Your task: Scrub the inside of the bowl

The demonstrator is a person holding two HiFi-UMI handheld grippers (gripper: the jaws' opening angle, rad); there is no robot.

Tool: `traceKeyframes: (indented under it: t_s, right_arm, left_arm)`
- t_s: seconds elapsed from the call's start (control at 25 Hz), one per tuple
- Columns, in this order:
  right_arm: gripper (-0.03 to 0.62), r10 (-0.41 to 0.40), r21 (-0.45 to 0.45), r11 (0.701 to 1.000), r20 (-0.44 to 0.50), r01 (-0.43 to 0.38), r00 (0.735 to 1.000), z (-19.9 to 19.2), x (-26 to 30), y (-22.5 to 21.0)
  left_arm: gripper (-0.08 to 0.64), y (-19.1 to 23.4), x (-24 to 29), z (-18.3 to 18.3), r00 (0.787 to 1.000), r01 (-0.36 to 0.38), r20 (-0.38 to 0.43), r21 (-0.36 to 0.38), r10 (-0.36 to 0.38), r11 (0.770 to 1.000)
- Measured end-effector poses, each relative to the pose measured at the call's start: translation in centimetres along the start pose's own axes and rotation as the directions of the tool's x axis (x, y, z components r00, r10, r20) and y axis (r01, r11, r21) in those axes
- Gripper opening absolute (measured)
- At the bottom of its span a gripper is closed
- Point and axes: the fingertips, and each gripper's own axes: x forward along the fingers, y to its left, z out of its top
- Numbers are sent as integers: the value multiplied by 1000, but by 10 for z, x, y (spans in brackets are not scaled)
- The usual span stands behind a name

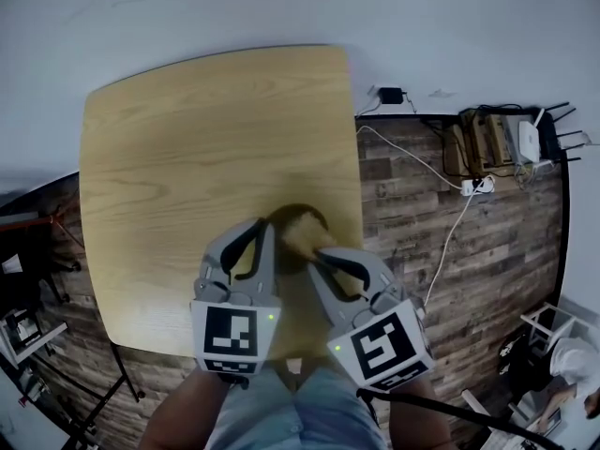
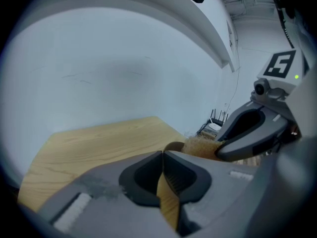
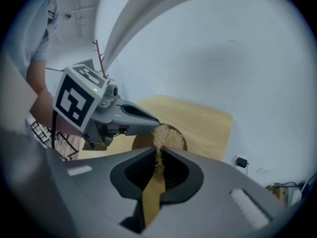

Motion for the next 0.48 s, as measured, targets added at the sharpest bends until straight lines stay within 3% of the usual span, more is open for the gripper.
traceKeyframes:
  t_s: [0.12, 0.2, 0.36, 0.48]
  right_arm:
    - [26, -22, -64, 998, -25, 20, 999, -6, 8, -7]
    - [26, -25, -67, 997, -39, 22, 999, -9, 15, -8]
    - [26, -10, -9, 1000, -72, 9, 997, -15, 27, -7]
    - [25, 45, 66, 997, -80, -39, 996, -17, 30, 0]
  left_arm:
    - [31, -5, -1, 2, 1000, 14, -1, 6, -14, 1000]
    - [32, -8, -3, 2, 1000, 17, 1, -29, -17, 999]
    - [31, -7, -3, 6, 1000, 22, 23, -21, -21, 1000]
    - [31, -6, -2, 8, 999, 20, 38, -1, -19, 1000]
